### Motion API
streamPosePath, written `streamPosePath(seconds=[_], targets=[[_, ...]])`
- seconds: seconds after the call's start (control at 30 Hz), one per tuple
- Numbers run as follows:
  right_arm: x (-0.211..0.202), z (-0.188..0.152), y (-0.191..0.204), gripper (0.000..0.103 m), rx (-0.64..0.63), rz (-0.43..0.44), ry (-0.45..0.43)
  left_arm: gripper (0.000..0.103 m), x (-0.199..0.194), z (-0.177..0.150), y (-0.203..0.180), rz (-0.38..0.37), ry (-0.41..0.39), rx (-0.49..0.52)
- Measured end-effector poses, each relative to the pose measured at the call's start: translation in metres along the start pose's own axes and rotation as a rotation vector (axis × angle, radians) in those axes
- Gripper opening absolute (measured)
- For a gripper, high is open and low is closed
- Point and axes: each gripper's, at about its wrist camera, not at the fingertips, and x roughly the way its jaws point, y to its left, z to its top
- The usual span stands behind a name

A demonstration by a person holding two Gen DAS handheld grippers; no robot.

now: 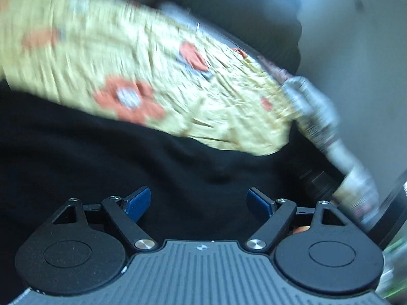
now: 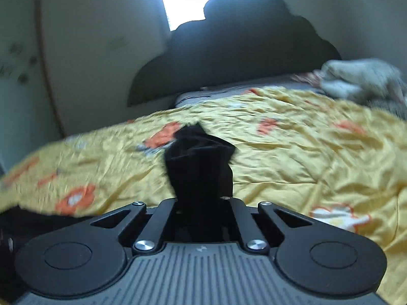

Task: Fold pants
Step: 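Grasp the folded trouser edge with the right tool, then grasp the trouser edge with the left tool beside the right tool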

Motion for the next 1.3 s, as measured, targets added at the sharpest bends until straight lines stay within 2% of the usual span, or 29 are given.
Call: streamPosePath(seconds=[0.1, 0.17, 0.33, 0.47, 0.6, 0.67, 0.7, 0.73, 0.8, 0.83, 0.93, 1.0, 1.03, 1.07, 1.13, 1.2, 1.23, 1.3], targets=[[-0.001, -0.011, 0.028, 0.004, -0.117, 0.011, 0.011, 0.084, 0.016, 0.008, 0.014, -0.195, 0.082, -0.23], [-0.002, -0.017, 0.042, 0.004, -0.168, 0.017, 0.016, 0.085, 0.026, 0.009, 0.015, -0.281, 0.124, -0.313], [-0.016, -0.026, 0.071, 0.004, -0.285, 0.034, 0.005, 0.085, 0.04, 0.012, 0.008, -0.353, 0.133, -0.384], [-0.025, -0.038, 0.099, 0.004, -0.429, 0.047, 0.001, 0.085, 0.047, 0.021, 0.013, -0.32, 0.103, -0.421], [-0.031, -0.055, 0.128, 0.005, -0.594, 0.05, -0.02, 0.084, 0.055, 0.027, 0.028, -0.213, 0.141, -0.452], [-0.032, -0.062, 0.138, 0.005, -0.643, 0.042, -0.032, 0.065, 0.058, 0.026, 0.038, -0.199, 0.166, -0.457], [-0.032, -0.065, 0.142, 0.005, -0.664, 0.036, -0.037, 0.047, 0.06, 0.025, 0.039, -0.195, 0.181, -0.451], [-0.032, -0.067, 0.145, 0.005, -0.682, 0.032, -0.04, 0.035, 0.063, 0.023, 0.041, -0.187, 0.199, -0.441], [-0.031, -0.071, 0.149, 0.005, -0.708, 0.025, -0.034, 0.022, 0.066, 0.021, 0.043, -0.167, 0.207, -0.427], [-0.03, -0.072, 0.148, 0.007, -0.717, 0.022, -0.023, 0.01, 0.066, 0.02, 0.044, -0.165, 0.204, -0.415], [-0.03, -0.076, 0.148, 0.012, -0.734, 0.013, -0.003, 0.007, 0.064, 0.02, 0.041, -0.145, 0.187, -0.373], [-0.033, -0.077, 0.146, 0.025, -0.748, -0.007, -0.009, 0.006, 0.06, 0.02, 0.036, -0.118, 0.157, -0.322], [-0.035, -0.078, 0.145, 0.04, -0.756, -0.022, -0.015, 0.006, 0.057, 0.021, 0.034, -0.102, 0.139, -0.289], [-0.038, -0.079, 0.144, 0.045, -0.762, -0.027, -0.026, 0.006, 0.055, 0.021, 0.031, -0.091, 0.126, -0.257], [-0.045, -0.081, 0.143, 0.044, -0.773, -0.003, -0.04, 0.006, 0.048, 0.021, 0.027, -0.077, 0.1, -0.202], [-0.047, -0.082, 0.145, 0.03, -0.783, 0.017, -0.029, 0.006, 0.042, 0.02, 0.023, -0.066, 0.08, -0.155], [-0.047, -0.083, 0.146, 0.018, -0.792, 0.023, -0.024, 0.006, 0.039, 0.019, 0.022, -0.057, 0.069, -0.131], [-0.045, -0.084, 0.149, 0.013, -0.806, 0.035, -0.014, 0.006, 0.032, 0.018, 0.021, -0.025, 0.041, -0.087]])
